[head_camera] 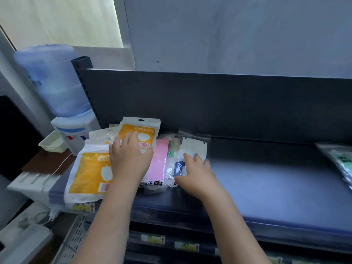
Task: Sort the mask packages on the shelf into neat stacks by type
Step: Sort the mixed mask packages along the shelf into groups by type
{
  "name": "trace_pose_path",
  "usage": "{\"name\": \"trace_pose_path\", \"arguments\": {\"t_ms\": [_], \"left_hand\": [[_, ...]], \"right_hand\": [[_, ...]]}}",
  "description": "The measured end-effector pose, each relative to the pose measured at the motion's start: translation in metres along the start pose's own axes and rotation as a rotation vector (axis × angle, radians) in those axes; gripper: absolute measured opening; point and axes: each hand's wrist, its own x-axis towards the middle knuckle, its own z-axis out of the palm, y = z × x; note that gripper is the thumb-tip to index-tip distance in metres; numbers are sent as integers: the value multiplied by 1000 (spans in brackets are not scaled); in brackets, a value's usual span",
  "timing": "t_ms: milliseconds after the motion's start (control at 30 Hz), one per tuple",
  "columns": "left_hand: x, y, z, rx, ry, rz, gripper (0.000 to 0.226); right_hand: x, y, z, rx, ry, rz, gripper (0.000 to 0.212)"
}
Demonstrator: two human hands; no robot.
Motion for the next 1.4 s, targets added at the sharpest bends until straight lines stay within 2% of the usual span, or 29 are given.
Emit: {"name": "trace_pose_path", "arguments": {"t_ms": [133, 233, 367, 533, 733, 833, 933, 1033, 1100, 1200, 1300, 1400], "left_hand": [[24, -14, 1, 48, -84, -48, 76], [36, -15, 6, 80, -195, -92, 94], [40, -15, 15, 222, -252, -40, 103], [40, -12, 19, 241, -245, 10, 104], [37, -6, 22, 312, -255, 116, 94], [37, -3, 21, 212, -304, 110, 84], [41, -4, 23, 123, -319, 63, 82], [41, -2, 24, 125, -345, 37, 99], [41, 1, 22, 98, -337, 9, 113], [43, -1, 21, -46, -264, -53, 115], [44, -7, 24, -273, -148, -111, 100], [46, -11, 22, -475, -124, -150, 78]], "right_hand": [[7, -6, -3, 53, -79, 50, 104], [8, -1, -6, -2, -146, 44, 113], [7, 6, -4, 40, 10, -17, 99], [7, 16, -11, 122, 62, -38, 69], [10, 30, -11, 583, 162, 18, 43], [11, 24, -8, 811, 288, -23, 30], [11, 15, -13, 963, 511, -57, 29], [7, 9, -26, 1279, 614, -40, 27], [5, 10, -31, 1434, 614, 11, 29], [6, 11, -28, 1574, 592, 68, 29], [8, 12, -21, 1678, 581, 116, 30], [7, 12, -21, 1771, 559, 137, 32]]}}
